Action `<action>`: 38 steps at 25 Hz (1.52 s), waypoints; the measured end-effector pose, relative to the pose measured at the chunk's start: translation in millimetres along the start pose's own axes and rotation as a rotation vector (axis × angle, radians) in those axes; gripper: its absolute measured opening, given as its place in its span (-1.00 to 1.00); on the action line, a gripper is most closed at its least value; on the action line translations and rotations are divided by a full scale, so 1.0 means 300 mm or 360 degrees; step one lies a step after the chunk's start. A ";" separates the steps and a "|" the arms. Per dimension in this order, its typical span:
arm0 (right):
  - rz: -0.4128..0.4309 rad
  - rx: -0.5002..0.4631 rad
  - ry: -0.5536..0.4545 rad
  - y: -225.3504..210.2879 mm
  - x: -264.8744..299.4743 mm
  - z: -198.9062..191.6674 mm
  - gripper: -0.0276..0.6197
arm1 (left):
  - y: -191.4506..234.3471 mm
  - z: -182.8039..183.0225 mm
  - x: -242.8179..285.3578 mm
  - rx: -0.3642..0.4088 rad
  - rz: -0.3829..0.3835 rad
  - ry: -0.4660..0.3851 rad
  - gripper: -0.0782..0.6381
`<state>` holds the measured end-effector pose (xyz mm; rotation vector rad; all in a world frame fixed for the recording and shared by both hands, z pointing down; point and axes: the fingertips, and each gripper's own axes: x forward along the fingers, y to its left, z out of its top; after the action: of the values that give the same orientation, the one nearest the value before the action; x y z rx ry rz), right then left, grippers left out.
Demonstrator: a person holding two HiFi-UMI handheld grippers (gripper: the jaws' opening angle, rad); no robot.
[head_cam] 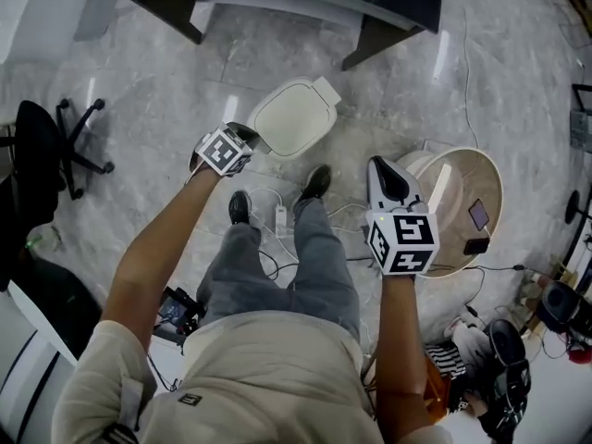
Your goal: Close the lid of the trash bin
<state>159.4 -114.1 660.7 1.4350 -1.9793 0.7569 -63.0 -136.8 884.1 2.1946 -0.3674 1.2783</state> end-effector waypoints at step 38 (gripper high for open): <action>-0.0209 -0.0054 -0.1035 0.427 -1.142 0.637 -0.85 | -0.747 0.543 -2.005 0.0784 0.0392 -0.1665 -0.74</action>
<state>102.0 -2.9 267.5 1.9381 -2.3041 0.1981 -141.3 -82.0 228.9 3.1967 -0.7874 0.1886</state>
